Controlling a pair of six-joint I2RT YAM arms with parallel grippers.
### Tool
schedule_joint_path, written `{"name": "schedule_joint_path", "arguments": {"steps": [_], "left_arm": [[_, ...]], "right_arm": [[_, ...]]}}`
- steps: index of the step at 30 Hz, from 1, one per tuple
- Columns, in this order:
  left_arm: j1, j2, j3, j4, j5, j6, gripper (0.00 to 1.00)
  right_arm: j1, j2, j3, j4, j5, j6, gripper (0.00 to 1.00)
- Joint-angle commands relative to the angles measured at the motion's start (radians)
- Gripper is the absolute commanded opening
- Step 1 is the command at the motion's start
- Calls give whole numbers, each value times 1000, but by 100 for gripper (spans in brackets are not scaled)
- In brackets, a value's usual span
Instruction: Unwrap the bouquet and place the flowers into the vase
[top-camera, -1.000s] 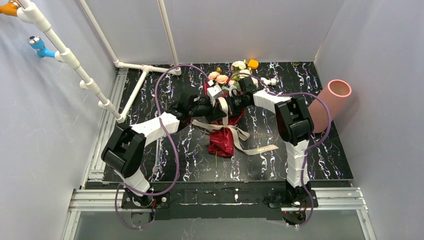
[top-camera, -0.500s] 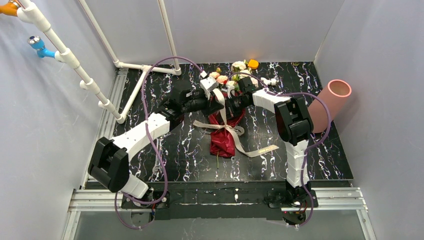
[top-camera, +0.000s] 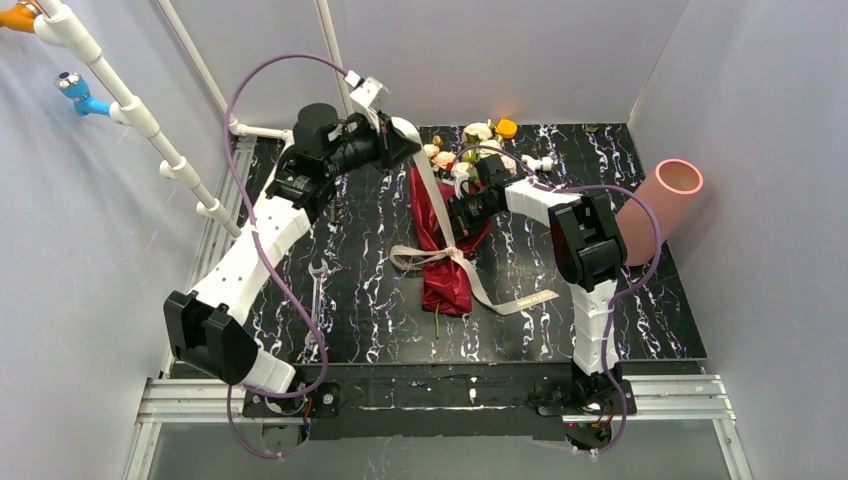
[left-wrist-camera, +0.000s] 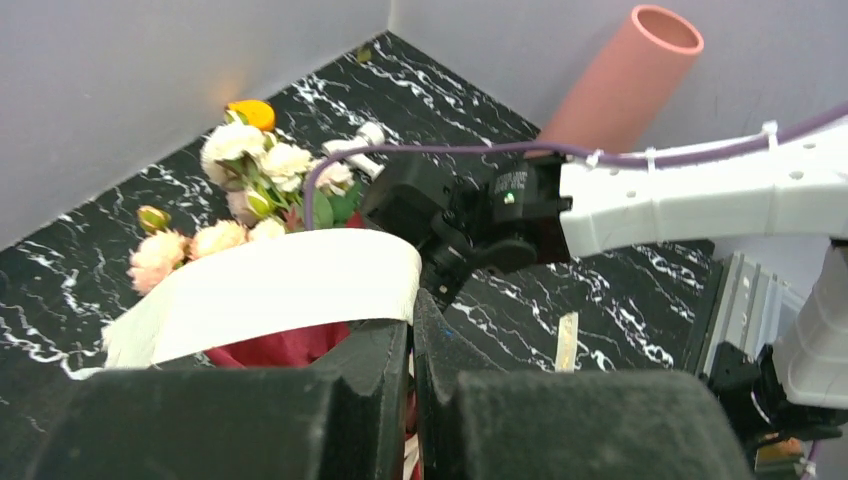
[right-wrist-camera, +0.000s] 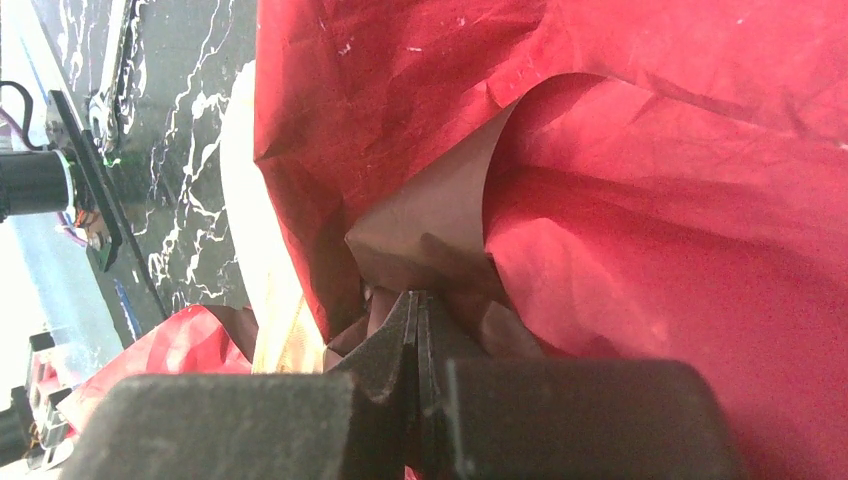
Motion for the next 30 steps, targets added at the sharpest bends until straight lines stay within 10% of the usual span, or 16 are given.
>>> {"name": "schedule_joint_path", "arguments": {"steps": [1,19,30], "left_arm": [[43,-28,106,-53,5,-55,0],[193,-9,425,-213,-57,-27,0],[246,-271,-41,-513,164,413,0]], "right_arm": [[0,33,-44,-62,78,-50,1],[0,27,-66,-55,68,-51,2],[17,-30,-29,-45,5,12,22]]}}
